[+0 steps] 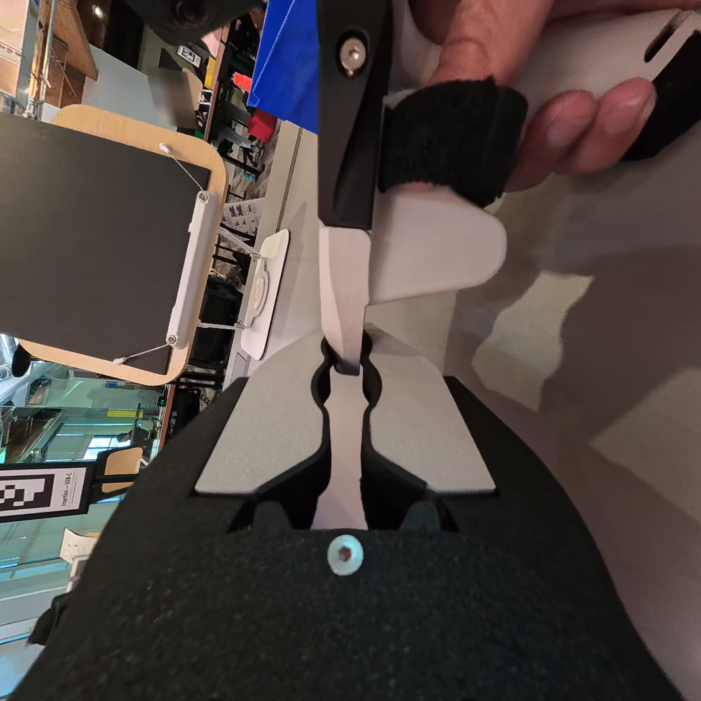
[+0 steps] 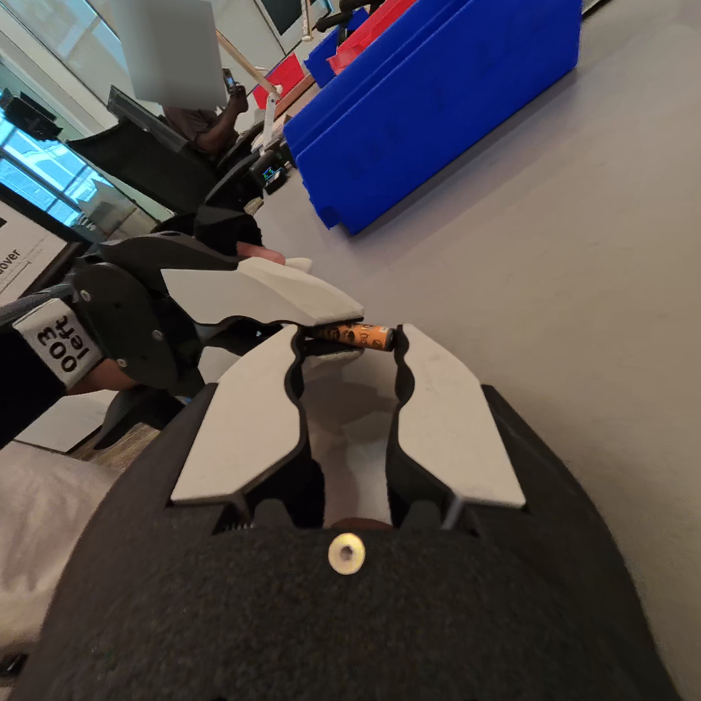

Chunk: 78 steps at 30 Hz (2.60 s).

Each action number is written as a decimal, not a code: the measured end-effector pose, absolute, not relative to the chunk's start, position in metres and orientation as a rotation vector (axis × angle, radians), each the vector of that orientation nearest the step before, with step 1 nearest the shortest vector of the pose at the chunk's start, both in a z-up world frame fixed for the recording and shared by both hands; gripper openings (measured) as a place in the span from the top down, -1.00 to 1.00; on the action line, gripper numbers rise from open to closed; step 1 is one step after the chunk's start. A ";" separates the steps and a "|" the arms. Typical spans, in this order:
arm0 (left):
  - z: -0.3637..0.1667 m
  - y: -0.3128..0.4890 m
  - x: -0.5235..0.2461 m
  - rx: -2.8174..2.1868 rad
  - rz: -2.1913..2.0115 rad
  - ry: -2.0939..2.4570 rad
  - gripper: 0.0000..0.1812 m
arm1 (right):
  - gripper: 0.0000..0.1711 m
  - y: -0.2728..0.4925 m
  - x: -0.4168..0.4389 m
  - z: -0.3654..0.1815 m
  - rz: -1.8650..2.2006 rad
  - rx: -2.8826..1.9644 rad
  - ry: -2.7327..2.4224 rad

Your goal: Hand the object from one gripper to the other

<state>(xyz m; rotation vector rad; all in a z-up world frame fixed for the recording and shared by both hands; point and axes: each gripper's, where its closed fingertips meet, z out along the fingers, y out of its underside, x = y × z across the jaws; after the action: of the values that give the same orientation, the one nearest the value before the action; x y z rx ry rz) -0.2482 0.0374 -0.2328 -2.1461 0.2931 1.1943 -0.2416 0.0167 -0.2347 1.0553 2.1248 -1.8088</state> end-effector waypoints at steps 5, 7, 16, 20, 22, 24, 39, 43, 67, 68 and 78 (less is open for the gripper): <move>-0.235 0.038 -0.246 -2.150 1.126 0.254 0.87 | 0.47 0.018 -0.240 -0.236 -1.787 1.040 2.085; -0.232 0.035 -0.247 -2.136 1.112 0.237 0.85 | 0.47 0.024 -0.245 -0.235 -1.799 1.063 2.083; -0.235 0.024 -0.258 -2.011 0.087 -0.455 0.68 | 0.47 0.073 -0.270 -0.229 -1.913 0.874 2.866; -0.223 0.028 -0.251 -1.790 -0.388 -0.605 0.65 | 0.47 0.056 -0.258 -0.229 -1.811 0.430 3.378; -0.223 0.031 -0.244 -1.803 -0.417 -0.571 0.65 | 0.48 0.044 -0.252 -0.231 -1.769 0.258 3.501; -0.227 0.035 -0.235 -1.860 -0.391 -0.512 0.65 | 0.48 0.034 -0.247 -0.230 -1.768 0.175 3.528; -0.223 0.035 -0.233 -1.838 -0.414 -0.493 0.89 | 0.30 0.037 -0.248 -0.237 -1.815 0.471 3.268; -0.208 0.027 -0.247 -1.655 -0.564 -0.613 0.89 | 0.23 0.044 -0.251 -0.220 -2.031 0.671 2.876; -0.173 0.035 -0.236 -1.483 -0.571 -0.493 0.88 | 0.88 0.016 -0.226 -0.187 -1.922 0.857 1.459; -0.176 0.032 -0.238 -1.534 -0.505 -0.474 0.79 | 0.88 0.019 -0.226 -0.189 -1.908 0.859 1.481; -0.195 0.016 -0.178 -1.794 -0.623 -0.013 0.62 | 0.88 0.023 -0.165 -0.207 -1.255 0.616 1.357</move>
<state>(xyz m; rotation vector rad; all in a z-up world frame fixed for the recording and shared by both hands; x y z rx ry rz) -0.1778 0.0160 -0.1947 -1.7936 -0.0130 -0.6232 -0.1653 0.0227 -0.2070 0.6161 1.3570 -1.2549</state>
